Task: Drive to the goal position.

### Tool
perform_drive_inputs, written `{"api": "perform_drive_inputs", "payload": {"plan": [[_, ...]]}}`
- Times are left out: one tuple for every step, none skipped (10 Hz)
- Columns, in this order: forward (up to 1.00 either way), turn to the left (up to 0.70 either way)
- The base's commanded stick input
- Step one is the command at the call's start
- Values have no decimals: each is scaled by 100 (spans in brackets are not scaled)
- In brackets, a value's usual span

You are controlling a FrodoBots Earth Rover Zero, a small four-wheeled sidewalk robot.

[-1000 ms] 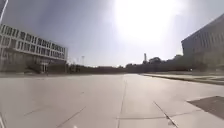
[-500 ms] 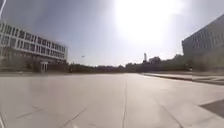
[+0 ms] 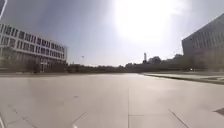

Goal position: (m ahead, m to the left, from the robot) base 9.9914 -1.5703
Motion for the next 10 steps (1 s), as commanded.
{"api": "perform_drive_inputs", "payload": {"plan": [[70,0],[70,0],[70,0],[70,0],[70,0],[70,0],[70,0],[70,0],[70,0],[70,0]]}}
